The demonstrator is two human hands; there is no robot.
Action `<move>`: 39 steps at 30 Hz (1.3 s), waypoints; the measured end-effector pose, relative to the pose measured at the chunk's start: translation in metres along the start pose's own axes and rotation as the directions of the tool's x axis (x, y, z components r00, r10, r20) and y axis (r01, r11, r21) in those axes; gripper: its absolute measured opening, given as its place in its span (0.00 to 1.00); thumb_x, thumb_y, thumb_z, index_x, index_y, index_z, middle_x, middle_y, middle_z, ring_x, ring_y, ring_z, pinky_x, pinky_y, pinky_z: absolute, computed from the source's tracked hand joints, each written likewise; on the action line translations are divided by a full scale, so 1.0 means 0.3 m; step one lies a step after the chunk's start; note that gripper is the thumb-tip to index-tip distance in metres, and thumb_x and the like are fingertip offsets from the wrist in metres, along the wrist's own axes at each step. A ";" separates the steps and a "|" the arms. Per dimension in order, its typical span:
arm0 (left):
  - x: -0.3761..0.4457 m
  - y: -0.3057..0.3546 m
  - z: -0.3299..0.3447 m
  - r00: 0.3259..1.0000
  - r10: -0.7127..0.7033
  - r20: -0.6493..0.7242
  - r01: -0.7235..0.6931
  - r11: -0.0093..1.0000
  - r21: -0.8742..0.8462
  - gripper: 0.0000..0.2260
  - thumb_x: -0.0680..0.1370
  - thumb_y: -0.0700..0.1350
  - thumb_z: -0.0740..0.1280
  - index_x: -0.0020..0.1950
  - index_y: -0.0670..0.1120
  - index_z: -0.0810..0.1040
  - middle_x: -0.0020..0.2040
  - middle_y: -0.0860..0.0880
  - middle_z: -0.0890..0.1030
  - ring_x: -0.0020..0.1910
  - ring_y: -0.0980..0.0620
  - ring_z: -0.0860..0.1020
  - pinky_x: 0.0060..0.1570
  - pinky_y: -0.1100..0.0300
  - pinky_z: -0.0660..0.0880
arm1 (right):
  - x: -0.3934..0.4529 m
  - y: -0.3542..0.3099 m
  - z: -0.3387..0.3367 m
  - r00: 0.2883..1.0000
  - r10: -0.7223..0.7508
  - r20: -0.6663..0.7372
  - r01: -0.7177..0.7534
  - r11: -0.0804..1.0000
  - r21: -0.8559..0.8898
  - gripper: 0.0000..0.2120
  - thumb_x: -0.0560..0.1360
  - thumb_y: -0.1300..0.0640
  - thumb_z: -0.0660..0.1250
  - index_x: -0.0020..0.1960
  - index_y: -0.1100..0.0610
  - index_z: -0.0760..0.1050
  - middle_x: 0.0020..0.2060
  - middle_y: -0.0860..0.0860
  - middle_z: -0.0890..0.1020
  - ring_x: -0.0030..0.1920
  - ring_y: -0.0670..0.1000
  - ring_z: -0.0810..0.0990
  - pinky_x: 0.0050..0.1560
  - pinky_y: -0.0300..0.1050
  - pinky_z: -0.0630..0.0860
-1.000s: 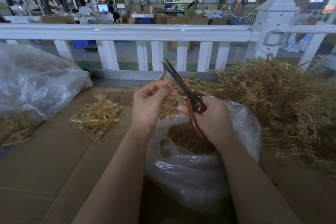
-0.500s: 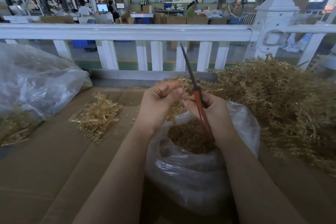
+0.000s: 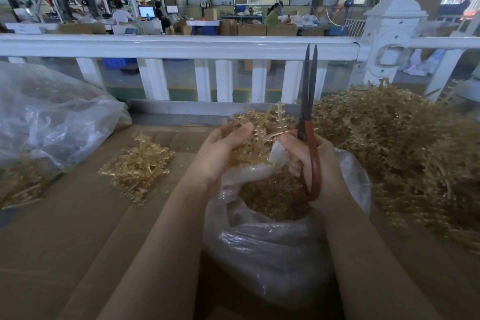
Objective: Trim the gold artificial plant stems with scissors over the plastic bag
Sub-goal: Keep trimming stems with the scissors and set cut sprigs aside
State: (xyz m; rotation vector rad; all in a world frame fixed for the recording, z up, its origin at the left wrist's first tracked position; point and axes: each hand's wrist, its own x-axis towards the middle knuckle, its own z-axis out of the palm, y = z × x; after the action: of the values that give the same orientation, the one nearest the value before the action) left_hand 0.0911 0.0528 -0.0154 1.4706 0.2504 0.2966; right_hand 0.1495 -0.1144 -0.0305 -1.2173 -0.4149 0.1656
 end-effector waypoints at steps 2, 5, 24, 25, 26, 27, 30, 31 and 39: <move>-0.006 0.010 -0.006 0.992 -0.036 0.121 0.029 0.998 0.055 0.35 0.56 0.70 0.75 0.58 0.53 0.80 0.55 0.55 0.84 0.59 0.55 0.79 0.65 0.53 0.71 | -0.001 -0.001 -0.002 1.000 -0.018 0.025 0.018 1.000 0.020 0.05 0.77 0.60 0.72 0.46 0.58 0.76 0.26 0.46 0.70 0.23 0.44 0.65 0.23 0.35 0.62; -0.009 0.014 -0.014 0.958 -0.006 0.286 -0.017 0.997 0.077 0.19 0.63 0.60 0.77 0.48 0.51 0.84 0.49 0.53 0.85 0.51 0.58 0.81 0.53 0.61 0.74 | -0.006 -0.006 -0.001 0.999 -0.036 0.025 0.036 0.999 0.022 0.06 0.75 0.58 0.73 0.45 0.57 0.76 0.26 0.46 0.70 0.24 0.44 0.65 0.24 0.35 0.62; -0.024 0.031 0.024 0.931 0.270 0.247 -0.267 0.963 -0.044 0.05 0.70 0.45 0.74 0.42 0.45 0.83 0.36 0.49 0.85 0.32 0.57 0.79 0.37 0.67 0.76 | -0.015 -0.019 0.015 0.993 -0.117 -0.032 0.118 0.993 0.028 0.11 0.70 0.53 0.74 0.46 0.59 0.78 0.26 0.45 0.70 0.25 0.43 0.66 0.26 0.35 0.64; -0.023 0.031 0.025 0.943 0.256 0.210 -0.254 0.966 -0.038 0.06 0.70 0.47 0.73 0.41 0.45 0.82 0.36 0.49 0.85 0.30 0.57 0.78 0.35 0.67 0.75 | -0.018 -0.022 0.016 0.990 -0.135 -0.035 0.136 0.990 0.029 0.11 0.70 0.53 0.74 0.46 0.59 0.78 0.26 0.43 0.72 0.25 0.41 0.68 0.27 0.33 0.66; -0.021 0.029 0.026 0.954 0.246 0.171 -0.247 0.969 -0.018 0.07 0.70 0.48 0.73 0.40 0.46 0.82 0.36 0.49 0.85 0.30 0.57 0.77 0.34 0.68 0.74 | -0.019 -0.023 0.016 0.988 -0.151 -0.043 0.152 0.988 0.027 0.11 0.70 0.53 0.73 0.46 0.59 0.78 0.25 0.42 0.73 0.25 0.40 0.71 0.29 0.31 0.68; -0.018 0.026 0.026 0.959 0.247 0.137 -0.250 0.968 0.006 0.08 0.70 0.50 0.73 0.40 0.46 0.81 0.36 0.49 0.85 0.31 0.56 0.77 0.33 0.68 0.73 | -0.021 -0.026 0.015 0.986 -0.162 -0.048 0.163 0.987 0.016 0.11 0.70 0.53 0.74 0.45 0.59 0.77 0.25 0.42 0.74 0.26 0.40 0.73 0.30 0.30 0.69; -0.014 0.018 0.031 0.955 0.290 0.067 -0.291 0.957 0.015 0.08 0.73 0.48 0.73 0.41 0.44 0.80 0.35 0.49 0.85 0.31 0.60 0.78 0.34 0.72 0.71 | -0.022 -0.031 0.017 0.985 -0.166 -0.040 0.164 0.985 -0.045 0.12 0.69 0.50 0.74 0.39 0.56 0.76 0.25 0.42 0.72 0.25 0.40 0.71 0.30 0.30 0.69; -0.013 0.017 0.033 0.950 0.308 0.052 -0.309 0.951 0.011 0.07 0.74 0.46 0.73 0.41 0.44 0.79 0.34 0.50 0.84 0.30 0.62 0.78 0.34 0.73 0.71 | -0.022 -0.031 0.020 0.987 -0.160 -0.031 0.157 0.985 -0.069 0.12 0.68 0.49 0.75 0.38 0.55 0.76 0.24 0.42 0.72 0.25 0.40 0.71 0.30 0.30 0.69; -0.018 0.019 0.040 0.916 0.393 0.085 -0.394 0.919 -0.008 0.04 0.75 0.39 0.73 0.42 0.46 0.83 0.36 0.52 0.85 0.37 0.60 0.82 0.38 0.72 0.74 | -0.013 -0.002 0.032 0.989 -0.132 0.064 0.142 0.971 -0.194 0.06 0.75 0.59 0.74 0.40 0.54 0.80 0.24 0.41 0.78 0.25 0.38 0.76 0.29 0.27 0.69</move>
State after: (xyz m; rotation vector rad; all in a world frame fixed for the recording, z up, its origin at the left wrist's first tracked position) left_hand 0.0900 0.0402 -0.0087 1.5335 -0.1187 0.5572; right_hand 0.1422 -0.1074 -0.0280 -1.3766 -0.5691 0.0367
